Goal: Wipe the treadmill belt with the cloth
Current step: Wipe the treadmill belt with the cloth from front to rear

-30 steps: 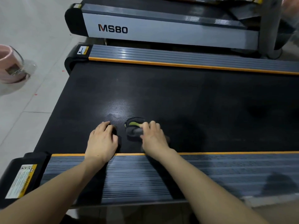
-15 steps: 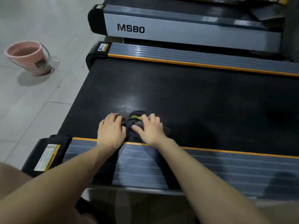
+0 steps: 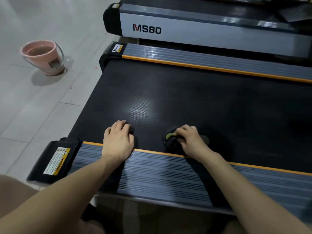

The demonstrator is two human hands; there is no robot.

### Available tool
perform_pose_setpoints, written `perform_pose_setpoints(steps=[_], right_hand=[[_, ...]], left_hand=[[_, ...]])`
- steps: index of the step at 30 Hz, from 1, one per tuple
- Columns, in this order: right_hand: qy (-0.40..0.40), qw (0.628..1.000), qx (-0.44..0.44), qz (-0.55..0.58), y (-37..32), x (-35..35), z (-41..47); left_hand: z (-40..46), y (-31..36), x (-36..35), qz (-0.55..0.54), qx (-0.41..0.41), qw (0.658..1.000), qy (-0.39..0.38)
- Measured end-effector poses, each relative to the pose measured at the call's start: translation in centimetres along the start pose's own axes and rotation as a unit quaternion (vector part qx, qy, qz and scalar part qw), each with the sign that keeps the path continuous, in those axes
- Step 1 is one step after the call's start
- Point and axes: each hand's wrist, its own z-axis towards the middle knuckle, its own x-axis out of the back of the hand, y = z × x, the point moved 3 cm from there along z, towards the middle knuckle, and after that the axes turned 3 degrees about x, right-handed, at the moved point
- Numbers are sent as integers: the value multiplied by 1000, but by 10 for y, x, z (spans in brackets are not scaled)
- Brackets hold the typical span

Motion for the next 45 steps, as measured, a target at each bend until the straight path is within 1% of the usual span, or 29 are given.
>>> perform_pose_setpoints(steps=[3, 5, 7, 8, 10, 12, 16, 18, 21, 23, 27, 29, 31, 34, 35, 37, 39, 41, 43, 45], right_hand=[[5, 998, 61, 23, -31, -24, 33], [-17, 994, 99, 37, -55, -36, 54], [-31, 991, 123, 40, -64, -38, 76], [-20, 993, 110, 44, -60, -34, 88], [23, 998, 34, 49, -39, -21, 106], [38, 998, -28, 32, -25, -14, 112], [6, 999, -16, 47, -37, -23, 93], [-40, 997, 27, 58, -43, -22, 77], [-121, 984, 124, 45, -47, -12, 40], [-150, 978, 138, 30, -32, 1, 12], [-105, 992, 66, 26, 27, 38, -40], [-77, 996, 42, 33, 37, 44, -55], [-53, 997, 28, 41, 30, 37, -54], [-24, 997, 29, 69, -8, 9, -24], [-26, 995, 41, 83, -26, -2, -10], [-60, 991, 61, 107, -61, -24, 12], [-81, 987, 73, 122, -73, -29, 21], [-84, 986, 83, 116, -57, -17, 11], [-82, 989, 92, 87, -25, 2, -7], [-84, 992, 69, 61, 12, 23, -28]], left_hand=[[2, -2, -3, 6, 4, 1000, 0], [2, -3, -4, 5, 11, 1000, 4], [3, -3, -6, 3, 17, 1000, 8], [4, -3, -6, 3, 16, 1000, 9], [4, -4, -7, 3, 11, 1000, 10], [4, -4, -8, 2, 10, 1000, 13], [6, -3, -9, 0, 8, 1000, 10], [5, -2, -8, -2, 6, 1000, 9], [3, -2, -7, -8, 0, 1000, 9], [3, -2, -5, -17, -4, 1000, 11], [2, -1, -4, -21, -25, 999, 17], [1, -1, -4, -23, -32, 999, 19], [1, 0, -4, -24, -35, 999, 15], [3, -1, -4, -28, -28, 999, 9], [3, -1, -4, -31, -27, 999, 10], [4, -1, -6, -37, -29, 999, 13], [5, -2, -6, -39, -31, 999, 16], [5, -2, -7, -43, -27, 999, 13], [5, -2, -7, -45, -22, 999, 13], [5, -1, -6, -41, -24, 999, 14]])
